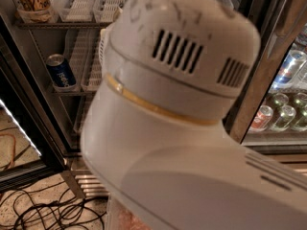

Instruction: Pick orange can from top shelf of fridge

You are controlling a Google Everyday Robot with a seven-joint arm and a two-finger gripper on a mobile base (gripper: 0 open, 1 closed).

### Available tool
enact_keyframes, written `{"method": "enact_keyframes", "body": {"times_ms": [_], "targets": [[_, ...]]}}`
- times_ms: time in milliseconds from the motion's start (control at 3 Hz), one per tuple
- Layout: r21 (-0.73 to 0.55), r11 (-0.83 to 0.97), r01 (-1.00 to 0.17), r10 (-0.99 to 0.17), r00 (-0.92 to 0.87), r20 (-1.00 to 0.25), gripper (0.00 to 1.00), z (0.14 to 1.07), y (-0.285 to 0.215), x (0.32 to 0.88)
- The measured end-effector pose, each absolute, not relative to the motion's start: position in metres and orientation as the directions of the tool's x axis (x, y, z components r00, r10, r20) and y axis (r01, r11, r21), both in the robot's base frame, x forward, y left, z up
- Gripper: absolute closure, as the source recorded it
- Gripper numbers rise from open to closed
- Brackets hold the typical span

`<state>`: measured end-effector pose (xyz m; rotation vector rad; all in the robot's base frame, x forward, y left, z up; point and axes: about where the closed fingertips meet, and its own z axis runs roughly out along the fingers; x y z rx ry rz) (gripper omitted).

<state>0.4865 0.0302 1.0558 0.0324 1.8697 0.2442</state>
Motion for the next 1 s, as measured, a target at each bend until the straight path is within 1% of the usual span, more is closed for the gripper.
{"method": "enact_keyframes", "body": {"times_ms": [1000], "targets": [[0.175,0.978,-0.114,0.134,-0.301,-0.944,1.00,1.0606,0.0314,0.4885]]}}
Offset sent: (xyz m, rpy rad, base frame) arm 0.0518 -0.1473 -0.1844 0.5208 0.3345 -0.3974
